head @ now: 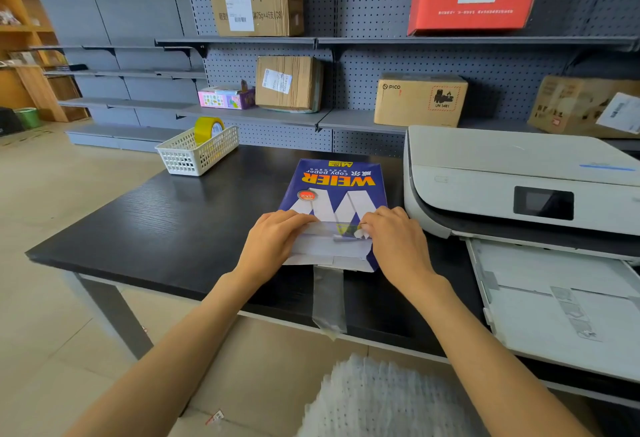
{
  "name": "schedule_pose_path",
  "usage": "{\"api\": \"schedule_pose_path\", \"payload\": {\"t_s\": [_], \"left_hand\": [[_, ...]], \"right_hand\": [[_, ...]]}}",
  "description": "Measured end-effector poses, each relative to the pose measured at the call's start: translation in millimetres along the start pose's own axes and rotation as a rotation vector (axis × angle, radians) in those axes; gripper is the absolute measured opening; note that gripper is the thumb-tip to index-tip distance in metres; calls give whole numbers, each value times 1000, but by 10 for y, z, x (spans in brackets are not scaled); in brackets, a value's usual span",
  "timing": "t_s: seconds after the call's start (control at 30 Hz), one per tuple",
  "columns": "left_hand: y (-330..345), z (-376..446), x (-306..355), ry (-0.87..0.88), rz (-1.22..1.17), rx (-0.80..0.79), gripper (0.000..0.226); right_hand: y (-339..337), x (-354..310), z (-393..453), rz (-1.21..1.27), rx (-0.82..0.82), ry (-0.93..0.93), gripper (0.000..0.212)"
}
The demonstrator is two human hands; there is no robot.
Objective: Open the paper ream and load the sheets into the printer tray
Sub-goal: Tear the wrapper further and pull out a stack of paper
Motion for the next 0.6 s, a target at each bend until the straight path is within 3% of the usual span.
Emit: {"api": "schedule_pose_path", "payload": {"t_s": [0.27, 0.37, 0.43, 0.6], "left_hand": [[-34, -29, 12, -9, -43, 41, 38], [-9, -49, -20, -18, -73, 37, 35], [23, -72, -54, -20, -68, 18, 39], [-1, -108, -87, -52, -90, 18, 45]], "right_hand": [[-62, 16, -28, 167, 67, 39, 39], [-98, -1, -60, 207, 103, 39, 32], [-70, -27, -72, 173, 87, 19, 26], [81, -32, -75, 113, 9, 31, 41]]}}
Point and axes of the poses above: each hand's wrist, its own z-axis towards the middle knuckle, its own y-axis out of the palm, x = y × z, the point moved 8 cm from there along z, towards the middle knuckle, and after that the axes turned 6 degrees about x, right-handed, at the moved point
